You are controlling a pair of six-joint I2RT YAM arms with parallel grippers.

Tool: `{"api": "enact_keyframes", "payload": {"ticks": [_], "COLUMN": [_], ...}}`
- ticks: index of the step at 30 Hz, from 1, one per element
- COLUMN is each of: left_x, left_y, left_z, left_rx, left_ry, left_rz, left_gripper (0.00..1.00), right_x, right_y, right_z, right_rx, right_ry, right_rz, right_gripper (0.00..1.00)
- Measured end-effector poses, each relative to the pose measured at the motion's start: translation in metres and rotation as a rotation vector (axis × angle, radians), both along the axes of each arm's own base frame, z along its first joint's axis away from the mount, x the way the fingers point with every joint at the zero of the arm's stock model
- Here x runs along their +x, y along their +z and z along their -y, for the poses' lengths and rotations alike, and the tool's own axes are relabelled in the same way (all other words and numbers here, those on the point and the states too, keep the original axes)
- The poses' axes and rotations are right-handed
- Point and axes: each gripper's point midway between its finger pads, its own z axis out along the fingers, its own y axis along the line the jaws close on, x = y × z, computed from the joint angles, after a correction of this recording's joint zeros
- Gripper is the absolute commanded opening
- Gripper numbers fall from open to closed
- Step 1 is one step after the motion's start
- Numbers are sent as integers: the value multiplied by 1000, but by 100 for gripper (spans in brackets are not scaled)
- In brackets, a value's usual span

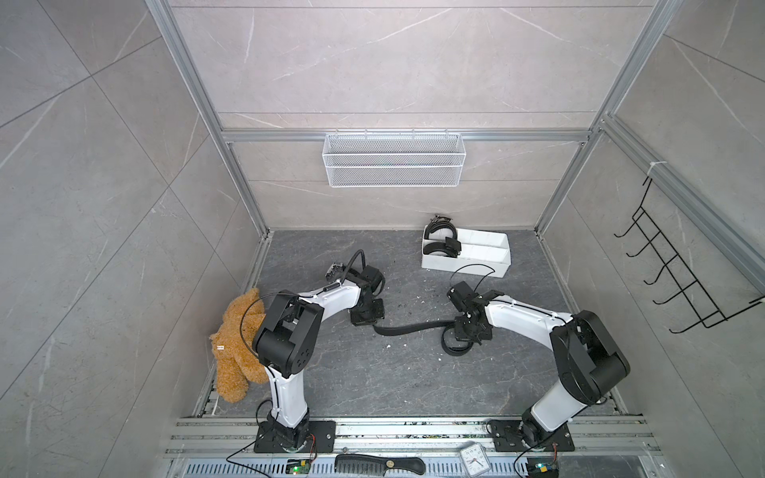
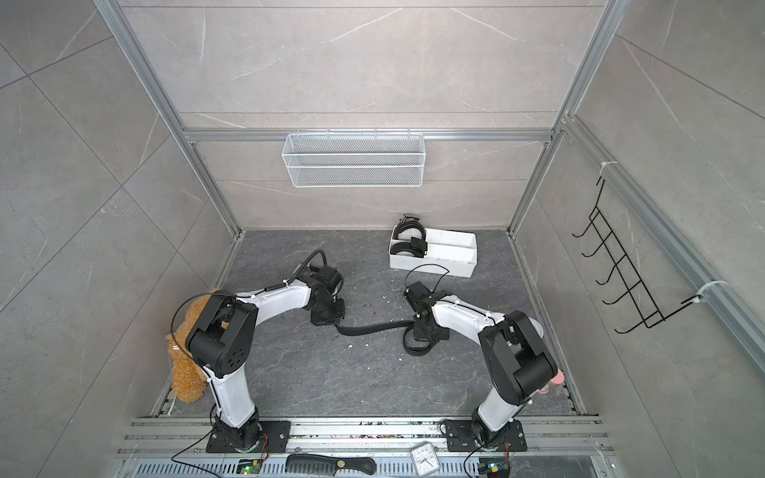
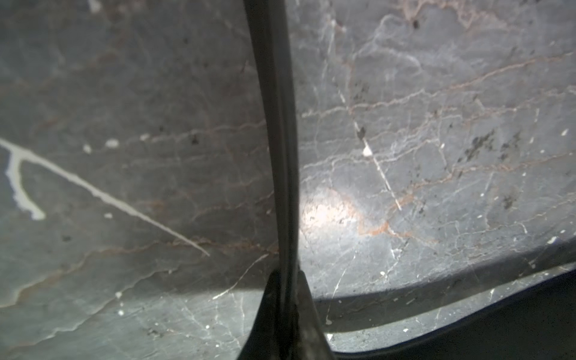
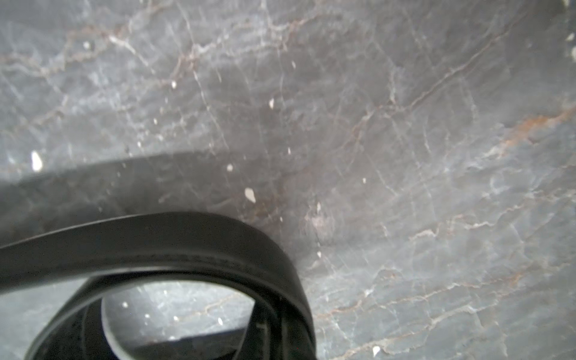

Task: Place the belts into the storage roll
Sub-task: Roll the belt at the center of the board.

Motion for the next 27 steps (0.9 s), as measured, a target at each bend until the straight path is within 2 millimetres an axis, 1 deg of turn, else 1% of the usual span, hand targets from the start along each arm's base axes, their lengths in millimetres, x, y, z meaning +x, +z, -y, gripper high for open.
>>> {"api": "enact_keyframes", "payload": {"ticks": [2,5,7,10,13,16,18,21,24,27], "left_x": [-9,-26,-40,-58,-72,-83,-89,-90,-89,-89], "left_y": [0,0,0,1,2,8,17,34,46,52], "left_z": [14,47,65,76,70,55,42,21,4,1], "left_rx": [-19,-82,-124,-163,-168,-154,-153,-189,-222,-232], "left_ry": [20,43,67,119,179,241,293,390,498,559], "left_rz": [-4,-14,-27,-52,-81,-107,-115,-108,-100,-105], "left_gripper": [0,0,4,4,1,0,0,0,0,0], "right_x": [6,11,12,16,25,25,25,26,38,52], "right_y": [0,-1,-1,-1,-1,-2,-2,-2,-2,-1], "right_z": [-1,-3,-3,-5,-10,-10,-10,-10,-19,-31], "right_rx": [-5,-17,-25,-36,-37,-48,-55,-67,-52,-35], "right_ry": [-25,-54,-68,-73,-74,-72,-69,-65,-49,-34], "right_rz": [-12,-37,-55,-74,-74,-94,-104,-126,-116,-101], "right_gripper": [0,0,0,0,0,0,0,0,0,0]}}
